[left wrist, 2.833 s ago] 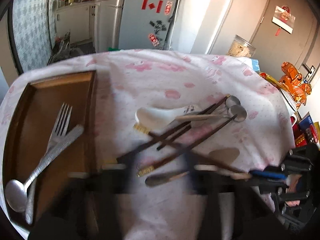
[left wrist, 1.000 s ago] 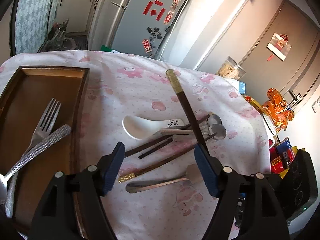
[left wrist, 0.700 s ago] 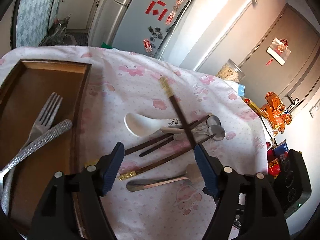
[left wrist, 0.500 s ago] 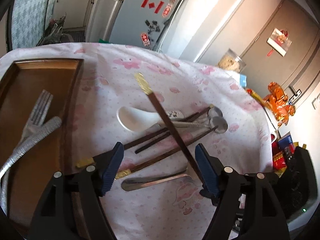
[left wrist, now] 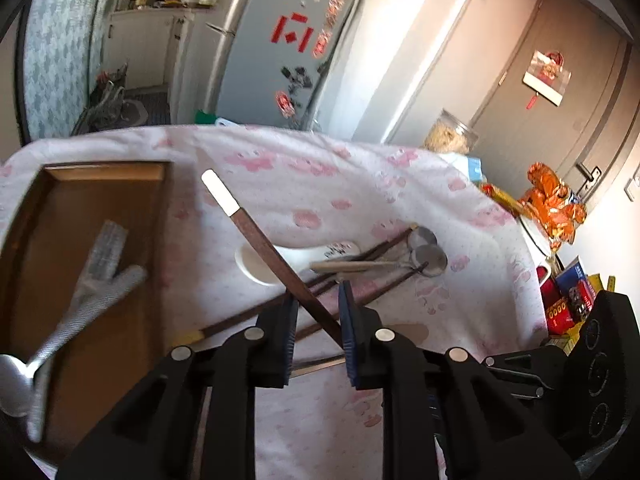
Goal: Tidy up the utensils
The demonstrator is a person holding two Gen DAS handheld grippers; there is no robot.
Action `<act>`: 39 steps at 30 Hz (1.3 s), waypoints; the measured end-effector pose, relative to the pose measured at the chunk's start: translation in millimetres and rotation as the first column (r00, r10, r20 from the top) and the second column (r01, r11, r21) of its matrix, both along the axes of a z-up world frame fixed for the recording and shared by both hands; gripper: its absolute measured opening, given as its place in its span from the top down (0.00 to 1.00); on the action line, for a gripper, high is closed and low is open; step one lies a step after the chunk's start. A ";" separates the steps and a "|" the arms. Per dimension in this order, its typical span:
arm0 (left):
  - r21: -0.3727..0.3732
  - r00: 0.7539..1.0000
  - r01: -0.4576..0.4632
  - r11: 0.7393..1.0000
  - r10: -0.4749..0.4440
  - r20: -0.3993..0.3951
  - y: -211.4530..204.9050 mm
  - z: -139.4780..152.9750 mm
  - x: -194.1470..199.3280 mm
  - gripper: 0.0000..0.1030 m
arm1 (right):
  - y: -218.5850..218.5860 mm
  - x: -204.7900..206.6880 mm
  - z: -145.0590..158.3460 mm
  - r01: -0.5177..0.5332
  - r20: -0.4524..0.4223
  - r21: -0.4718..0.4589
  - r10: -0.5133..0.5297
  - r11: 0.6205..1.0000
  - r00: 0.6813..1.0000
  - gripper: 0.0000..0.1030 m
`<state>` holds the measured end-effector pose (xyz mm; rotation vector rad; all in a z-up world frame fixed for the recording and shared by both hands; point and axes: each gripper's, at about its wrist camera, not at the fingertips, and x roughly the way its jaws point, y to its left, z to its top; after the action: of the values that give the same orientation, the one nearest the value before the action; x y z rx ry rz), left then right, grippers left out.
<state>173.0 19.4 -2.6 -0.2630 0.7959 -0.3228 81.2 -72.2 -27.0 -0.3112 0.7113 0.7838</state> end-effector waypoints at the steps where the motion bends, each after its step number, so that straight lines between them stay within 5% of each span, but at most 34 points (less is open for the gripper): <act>1: -0.003 1.000 -0.011 1.000 0.011 0.003 6.7 2.4 -1.7 0.79 | 6.2 0.8 1.8 -0.009 -0.001 -0.003 0.009 1.000 1.000 0.95; 12: 0.009 0.973 -0.208 0.978 0.207 -0.100 122.2 -2.0 14.9 0.77 | 123.4 41.6 3.2 -0.065 -0.217 0.036 0.071 0.997 0.974 0.95; 18: 0.016 0.956 -0.283 0.959 0.283 -0.074 161.0 1.7 13.2 0.18 | 156.4 59.6 -7.1 0.000 -0.300 0.060 0.018 0.998 0.954 0.95; 24: 0.044 0.951 -0.310 0.950 0.310 0.006 177.3 17.2 -13.7 0.10 | 170.5 71.7 -6.3 0.064 -0.340 0.119 -0.020 0.991 0.940 0.94; 26: 0.057 0.947 -0.320 0.946 0.320 0.015 180.6 20.0 -19.9 0.10 | 167.0 68.9 -3.0 0.051 -0.340 0.132 -0.003 0.990 0.941 0.87; 28: 0.068 0.944 -0.329 0.942 0.329 0.020 185.2 23.2 -27.1 0.10 | 156.1 60.3 4.8 0.055 -0.286 0.116 -0.020 0.992 0.958 0.60; 29: 0.073 0.944 -0.330 0.941 0.329 0.024 185.1 24.2 -29.8 0.10 | 148.1 55.6 7.5 0.058 -0.272 0.115 -0.025 0.992 0.962 0.57; 34: 0.100 0.959 -0.284 0.954 0.282 0.037 162.7 24.4 -30.7 0.10 | 77.1 39.6 22.2 0.098 -0.217 0.107 -0.073 0.989 0.973 0.56; 39: 0.140 0.988 -0.154 0.978 0.149 0.045 112.1 18.3 -28.5 0.10 | -34.3 55.1 34.8 0.264 -0.195 0.110 -0.240 0.958 0.951 0.48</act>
<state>144.5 131.5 15.7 -0.1810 0.7568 -0.1257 136.4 -106.6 7.8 -0.0236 0.8443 0.6156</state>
